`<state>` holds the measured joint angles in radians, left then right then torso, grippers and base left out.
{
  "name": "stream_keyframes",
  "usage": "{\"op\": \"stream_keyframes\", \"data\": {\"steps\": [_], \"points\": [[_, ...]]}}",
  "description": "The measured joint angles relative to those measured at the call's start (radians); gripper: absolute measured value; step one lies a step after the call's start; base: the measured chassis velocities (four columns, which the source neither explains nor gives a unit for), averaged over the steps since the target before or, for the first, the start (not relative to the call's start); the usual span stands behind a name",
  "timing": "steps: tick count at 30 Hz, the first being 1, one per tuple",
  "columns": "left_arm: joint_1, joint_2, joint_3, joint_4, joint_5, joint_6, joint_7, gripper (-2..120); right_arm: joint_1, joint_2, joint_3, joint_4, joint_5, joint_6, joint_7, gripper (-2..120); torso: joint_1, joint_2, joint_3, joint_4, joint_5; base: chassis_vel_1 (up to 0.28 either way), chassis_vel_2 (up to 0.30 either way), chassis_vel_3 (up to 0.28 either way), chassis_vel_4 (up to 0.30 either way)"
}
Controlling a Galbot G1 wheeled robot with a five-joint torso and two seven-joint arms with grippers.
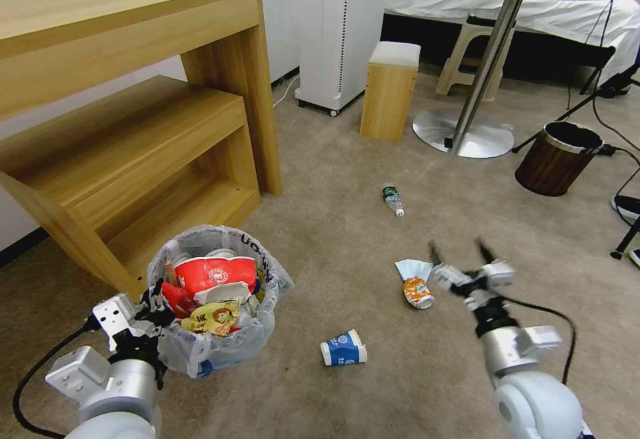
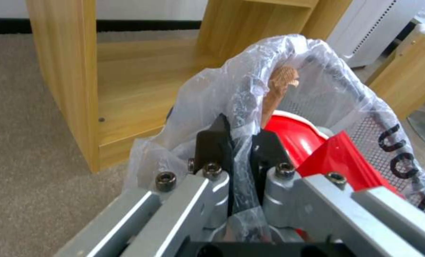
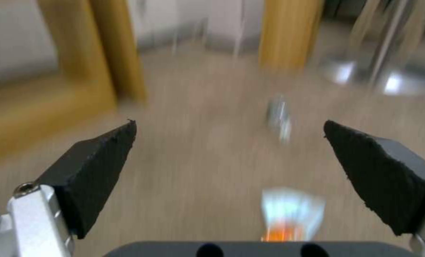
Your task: Pick up the trash bin and place the garbage on the floor into it.
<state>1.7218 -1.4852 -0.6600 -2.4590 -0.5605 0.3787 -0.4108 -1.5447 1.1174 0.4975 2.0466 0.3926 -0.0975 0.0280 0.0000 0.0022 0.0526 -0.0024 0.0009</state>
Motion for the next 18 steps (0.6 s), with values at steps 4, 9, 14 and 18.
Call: {"op": "stream_keyframes", "data": {"steps": [4, 9, 14, 18], "points": [[-0.009, 0.004, -0.01, 0.006, -0.005, 0.0, 0.0, 3, 0.047, -0.033, -0.047, -0.071, 0.011, -0.143, -0.02, 100, 0.0, 0.0, 0.0, -0.0001, 0.0, 0.0, 0.0, 0.0, 0.0], [-0.011, 0.004, -0.015, 0.017, -0.009, -0.001, 0.001, 3, 0.122, -0.031, -0.085, -0.205, 0.047, -0.204, -0.163, 100, 0.0, 0.0, 0.0, 0.0, -0.0001, 0.0, 0.0, 0.0, 0.0], [-0.015, 0.0, -0.006, 0.018, -0.005, -0.002, 0.002, 3, 0.177, -0.017, -0.105, -0.31, -0.048, -0.149, -0.313, 100, 0.0, 0.0, 0.0, 0.0, 0.0, 0.0, 0.0, 0.0, 0.0], [-0.016, -0.007, 0.001, 0.016, 0.007, -0.003, 0.002, 3, 0.251, -0.009, -0.102, -0.413, -0.203, -0.054, -0.583, 100, 0.0, 0.0, 0.0, -0.0002, 0.0, 0.0, 0.0, 0.0, 0.0]]}}
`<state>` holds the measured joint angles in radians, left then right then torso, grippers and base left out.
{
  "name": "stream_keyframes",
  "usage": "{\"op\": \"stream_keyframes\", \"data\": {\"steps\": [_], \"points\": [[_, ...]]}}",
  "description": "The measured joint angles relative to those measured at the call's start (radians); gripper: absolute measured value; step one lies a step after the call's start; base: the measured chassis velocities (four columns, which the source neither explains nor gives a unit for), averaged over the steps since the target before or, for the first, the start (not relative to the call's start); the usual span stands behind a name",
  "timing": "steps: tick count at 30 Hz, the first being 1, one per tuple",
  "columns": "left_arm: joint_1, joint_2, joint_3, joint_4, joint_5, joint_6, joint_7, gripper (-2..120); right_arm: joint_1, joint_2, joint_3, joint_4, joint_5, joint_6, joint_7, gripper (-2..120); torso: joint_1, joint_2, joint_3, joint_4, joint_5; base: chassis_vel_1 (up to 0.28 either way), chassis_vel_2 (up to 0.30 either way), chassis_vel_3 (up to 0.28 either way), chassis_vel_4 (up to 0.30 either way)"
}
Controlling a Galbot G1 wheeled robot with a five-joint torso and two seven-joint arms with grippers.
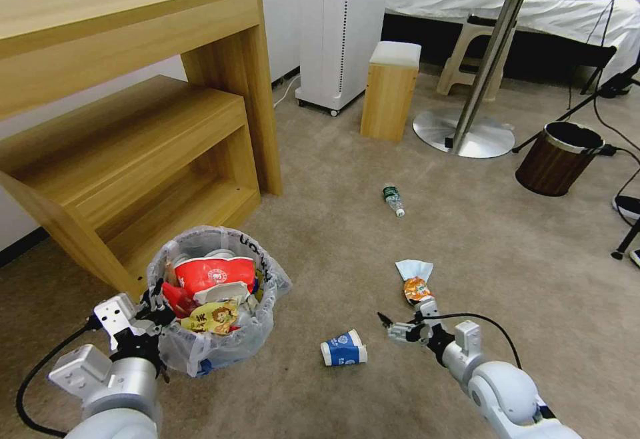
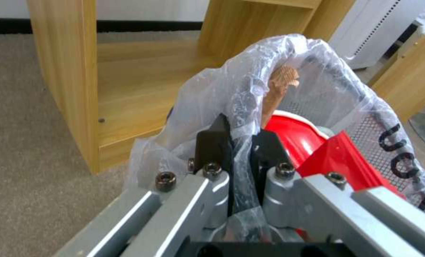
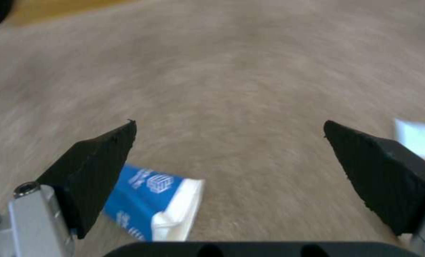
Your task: Pick up the trash bin and place the garbage on the floor into it.
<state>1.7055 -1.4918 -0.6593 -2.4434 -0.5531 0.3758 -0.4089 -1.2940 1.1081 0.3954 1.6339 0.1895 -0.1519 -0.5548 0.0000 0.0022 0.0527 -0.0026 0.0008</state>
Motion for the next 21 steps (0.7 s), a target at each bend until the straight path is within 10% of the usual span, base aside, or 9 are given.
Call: {"op": "stream_keyframes", "data": {"steps": [7, 21], "points": [[-0.001, -0.009, -0.003, -0.015, 0.013, 0.0, -0.002, 3, 0.211, 0.035, -0.016, -0.226, -0.132, 0.16, -0.452, 100, 0.0, 0.0, 0.0, 0.0004, -0.0002, 0.0, 0.0, 0.0, 0.0], [0.006, -0.04, 0.015, -0.039, 0.042, 0.0, -0.005, 3, 0.347, 0.145, -0.101, -0.439, -0.344, 0.198, -0.518, 100, 0.0, 0.0, 0.0, 0.0002, -0.0002, 0.0, 0.0, 0.0, 0.0]]}}
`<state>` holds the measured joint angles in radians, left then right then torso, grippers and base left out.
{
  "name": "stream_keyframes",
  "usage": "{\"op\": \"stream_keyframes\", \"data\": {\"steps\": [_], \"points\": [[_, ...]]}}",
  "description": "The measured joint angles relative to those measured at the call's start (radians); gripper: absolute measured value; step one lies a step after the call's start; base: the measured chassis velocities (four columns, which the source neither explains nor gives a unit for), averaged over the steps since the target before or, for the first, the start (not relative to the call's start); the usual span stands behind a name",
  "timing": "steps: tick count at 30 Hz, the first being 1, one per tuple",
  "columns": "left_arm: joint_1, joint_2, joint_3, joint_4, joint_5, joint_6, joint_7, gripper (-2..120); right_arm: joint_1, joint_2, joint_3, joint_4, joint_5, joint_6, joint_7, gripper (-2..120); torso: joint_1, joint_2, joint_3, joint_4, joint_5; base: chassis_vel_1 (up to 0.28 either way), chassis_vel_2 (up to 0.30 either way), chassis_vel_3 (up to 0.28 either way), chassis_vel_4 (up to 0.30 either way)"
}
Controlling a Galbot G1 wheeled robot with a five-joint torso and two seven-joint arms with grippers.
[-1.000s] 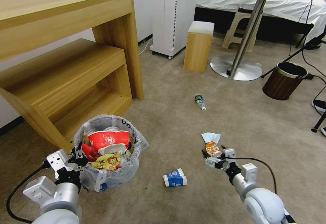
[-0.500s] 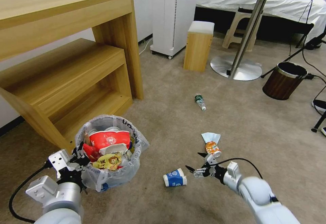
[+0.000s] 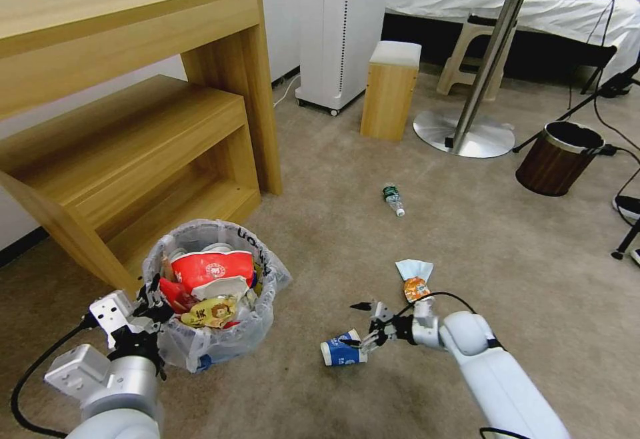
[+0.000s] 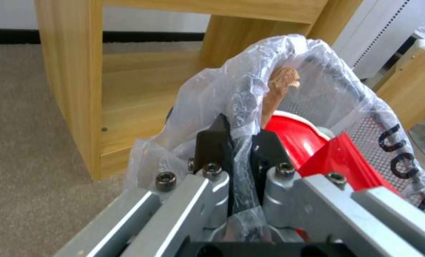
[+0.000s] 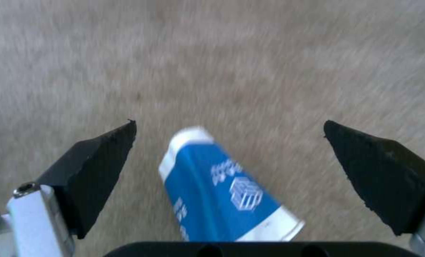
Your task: Pick up the trash bin and place the garbage on the floor into it.
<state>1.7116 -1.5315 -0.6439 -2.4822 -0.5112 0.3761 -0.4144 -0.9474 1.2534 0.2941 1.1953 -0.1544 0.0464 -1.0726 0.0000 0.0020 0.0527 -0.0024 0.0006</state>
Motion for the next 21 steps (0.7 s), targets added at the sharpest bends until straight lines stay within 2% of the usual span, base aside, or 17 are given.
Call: {"op": "stream_keyframes", "data": {"steps": [3, 9, 15, 18, 19, 21], "points": [[0.001, -0.004, 0.004, -0.004, 0.006, 0.0, 0.0, 3, 0.002, 0.012, -0.009, -0.031, -0.03, -0.002, 0.007, 100, 0.0, 0.0, 0.0, -0.0001, 0.0001, 0.0, 0.0, 0.0, 0.0], [-0.001, -0.009, 0.009, -0.007, 0.015, 0.0, -0.002, 3, -0.012, 0.02, -0.037, -0.047, -0.075, -0.072, 0.072, 100, 0.0, 0.0, 0.0, -0.0001, 0.0001, 0.0, 0.0, 0.0, 0.0], [-0.001, -0.009, 0.008, -0.007, 0.018, 0.0, -0.002, 3, -0.013, 0.021, -0.038, -0.062, -0.12, -0.082, 0.102, 99, 0.0, 0.0, 0.0, -0.0001, 0.0001, 0.0, 0.0, 0.0, 0.0], [-0.002, -0.006, 0.005, -0.009, 0.018, 0.0, -0.003, 3, -0.011, 0.019, -0.037, -0.065, -0.125, -0.083, 0.115, 93, 0.0, 0.0, 0.0, -0.0001, 0.0002, 0.0, 0.0, 0.0, 0.0], [-0.002, -0.005, 0.004, -0.009, 0.017, 0.0, -0.003, 3, -0.01, 0.018, -0.037, -0.065, -0.125, -0.083, 0.117, 87, 0.0, 0.0, 0.0, -0.0001, 0.0001, 0.0, 0.0, 0.0, 0.0], [-0.003, -0.004, 0.004, -0.009, 0.017, 0.0, -0.003, 3, -0.01, 0.017, -0.036, -0.065, -0.125, -0.084, 0.117, 82, 0.0, 0.0, 0.0, -0.0001, 0.0001, 0.0, 0.0, 0.0, 0.0]]}}
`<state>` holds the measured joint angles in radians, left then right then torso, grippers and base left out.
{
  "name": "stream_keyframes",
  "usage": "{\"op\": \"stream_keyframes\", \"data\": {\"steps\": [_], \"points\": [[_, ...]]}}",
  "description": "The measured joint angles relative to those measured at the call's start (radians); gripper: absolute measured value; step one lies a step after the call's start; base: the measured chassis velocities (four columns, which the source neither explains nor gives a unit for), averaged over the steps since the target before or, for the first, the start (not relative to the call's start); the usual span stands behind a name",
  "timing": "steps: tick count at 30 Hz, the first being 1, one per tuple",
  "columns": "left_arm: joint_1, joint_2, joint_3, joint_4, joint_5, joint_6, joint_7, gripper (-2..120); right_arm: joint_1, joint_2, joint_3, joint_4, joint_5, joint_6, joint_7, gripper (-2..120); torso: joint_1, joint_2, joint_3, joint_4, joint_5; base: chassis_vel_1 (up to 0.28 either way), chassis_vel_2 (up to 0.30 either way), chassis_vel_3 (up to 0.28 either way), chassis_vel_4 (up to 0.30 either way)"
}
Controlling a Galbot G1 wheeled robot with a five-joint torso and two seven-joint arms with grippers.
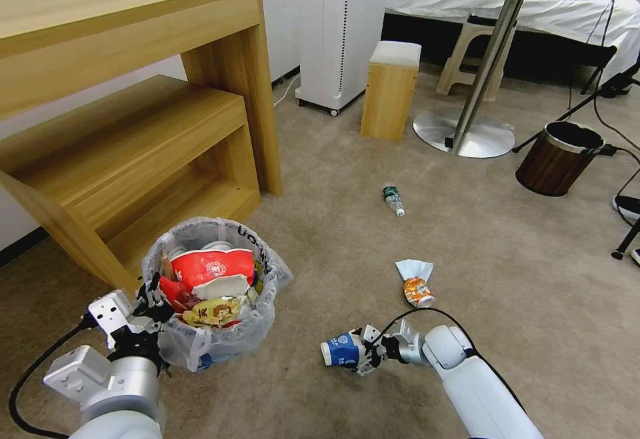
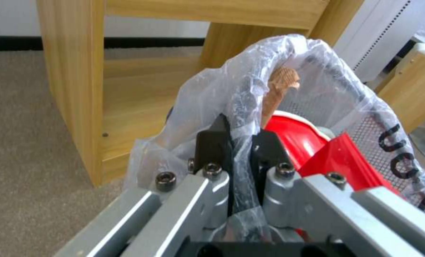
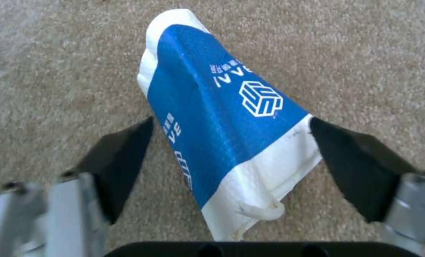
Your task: Pick up the trash bin and place the garbage on the floor into it.
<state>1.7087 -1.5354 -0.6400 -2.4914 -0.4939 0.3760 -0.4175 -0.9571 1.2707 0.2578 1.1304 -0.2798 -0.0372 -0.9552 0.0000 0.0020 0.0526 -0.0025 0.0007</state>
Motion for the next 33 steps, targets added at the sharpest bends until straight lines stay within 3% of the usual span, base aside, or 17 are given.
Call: {"op": "stream_keyframes", "data": {"steps": [2, 4, 6, 17, 24, 27, 29, 31, 33], "points": [[0.0, 0.0, 0.0, 0.0, 0.0, 0.0, 0.0, 3, 0.0, 0.0, 0.0, 0.0, 0.0, 0.0, 0.0, 80, 0.0, 0.0, 0.0, 0.0, 0.0, 0.0, 0.0, 0.0, 0.0], [0.0, 0.002, -0.001, 0.001, -0.001, -0.001, 0.0, 3, -0.002, -0.001, 0.001, 0.002, 0.001, 0.0, 0.0, 66, 0.0, 0.0, 0.0, 0.0, 0.0, 0.0, 0.0, 0.0, 0.0], [-0.001, 0.002, -0.001, 0.001, -0.001, -0.001, 0.0, 3, -0.003, -0.001, 0.002, 0.003, 0.001, 0.0, 0.0, 64, 0.0, 0.0, 0.0, 0.0, 0.0, 0.0, 0.0, 0.0, 0.0], [-0.003, 0.001, 0.003, 0.004, 0.001, -0.003, 0.0, 3, -0.014, -0.011, 0.015, 0.012, -0.001, 0.018, -0.001, 18, 0.0, 0.0, 0.0, 0.0, 0.0001, 0.0, 0.0, 0.0, 0.0], [-0.003, 0.0, 0.005, 0.003, 0.002, -0.003, 0.0, 3, -0.033, -0.025, 0.02, 0.039, 0.006, 0.032, 0.017, 2, 0.0, 0.0, 0.0, 0.0, 0.0002, 0.0, 0.0, 0.0, 0.0], [0.002, 0.005, 0.008, 0.006, 0.0, 0.006, 0.007, 3, -0.11, -0.103, 0.017, 0.215, 0.211, 0.065, 0.114, 0, 0.0, 0.0, 0.0, 0.0003, 0.0005, 0.0, 0.0, 0.0, 0.0], [0.004, 0.006, 0.009, 0.008, 0.0, 0.008, 0.008, 3, -0.118, -0.112, 0.018, 0.232, 0.229, 0.067, 0.116, 0, 0.0, 0.0, 0.0, 0.0004, 0.0005, 0.0, 0.0, 0.0, 0.0], [0.01, 0.009, 0.024, 0.024, 0.0, 0.018, 0.012, 3, -0.184, -0.199, 0.04, 0.397, 0.373, 0.1, 0.1, 0, 0.0, 0.0, 0.0, -0.0005, -0.0002, 0.0, 0.0, 0.0, 0.0], [0.013, 0.009, 0.034, 0.03, -0.002, 0.022, 0.012, 3, -0.202, -0.226, 0.051, 0.463, 0.437, 0.126, 0.067, 0, 0.0, 0.0, 0.0, -0.0004, 0.0002, 0.0, 0.0, 0.0, 0.0]]}}
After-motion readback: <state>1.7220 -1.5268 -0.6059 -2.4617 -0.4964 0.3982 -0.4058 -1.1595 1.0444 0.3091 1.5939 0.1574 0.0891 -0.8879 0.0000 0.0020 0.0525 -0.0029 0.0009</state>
